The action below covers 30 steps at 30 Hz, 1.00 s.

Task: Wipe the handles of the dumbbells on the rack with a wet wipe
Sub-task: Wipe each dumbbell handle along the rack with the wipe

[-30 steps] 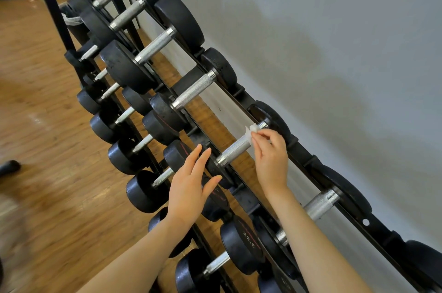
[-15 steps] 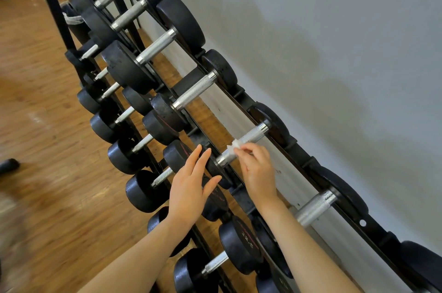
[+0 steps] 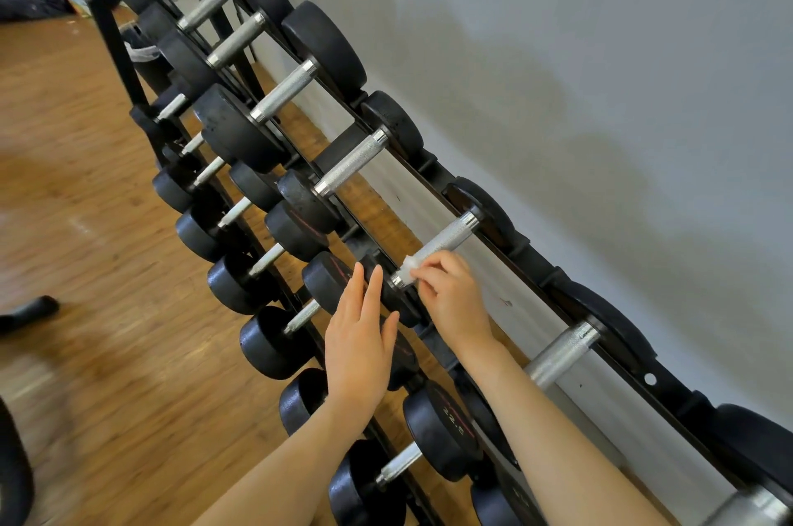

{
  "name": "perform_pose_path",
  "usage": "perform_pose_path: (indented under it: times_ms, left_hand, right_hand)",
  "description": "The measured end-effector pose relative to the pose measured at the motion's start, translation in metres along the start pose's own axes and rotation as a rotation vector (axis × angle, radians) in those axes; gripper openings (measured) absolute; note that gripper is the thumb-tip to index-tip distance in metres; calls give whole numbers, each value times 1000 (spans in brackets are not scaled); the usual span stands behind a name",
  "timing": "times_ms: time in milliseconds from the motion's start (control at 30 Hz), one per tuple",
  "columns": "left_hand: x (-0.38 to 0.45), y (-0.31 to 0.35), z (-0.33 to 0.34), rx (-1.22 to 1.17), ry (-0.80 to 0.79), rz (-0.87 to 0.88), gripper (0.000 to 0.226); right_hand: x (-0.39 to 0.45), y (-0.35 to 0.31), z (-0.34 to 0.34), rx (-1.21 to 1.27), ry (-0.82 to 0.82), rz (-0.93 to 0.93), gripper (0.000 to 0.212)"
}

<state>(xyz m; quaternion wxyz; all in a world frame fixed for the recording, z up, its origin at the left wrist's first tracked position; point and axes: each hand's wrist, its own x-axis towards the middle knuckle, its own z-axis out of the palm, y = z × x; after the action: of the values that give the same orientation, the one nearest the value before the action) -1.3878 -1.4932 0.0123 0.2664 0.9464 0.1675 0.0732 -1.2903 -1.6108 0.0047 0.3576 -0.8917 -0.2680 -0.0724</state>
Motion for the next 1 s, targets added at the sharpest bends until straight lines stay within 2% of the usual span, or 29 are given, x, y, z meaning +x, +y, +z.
perform_pose_path:
  times_ms: [133,333,500,700,1000]
  left_hand:
    - [-18,1,-7,51,-66,47,67]
    - [-36,9,-19,77,-185,117,55]
    - [-49,27,-23,33,-214,195,52]
    - [-70,42,-23,-33,-234,196,51]
    - [-91,65,-13,-52,-246,179,52]
  right_hand:
    - [-4,-5,-8,38,71,149,14]
    - [-31,-20,-45,42,158,258,14]
    - [-70,-32,-69,-29,248,323,16]
    - [-129,-37,-90,-61,368,430,15]
    - [-159,-22,-108,-44,385,477,15]
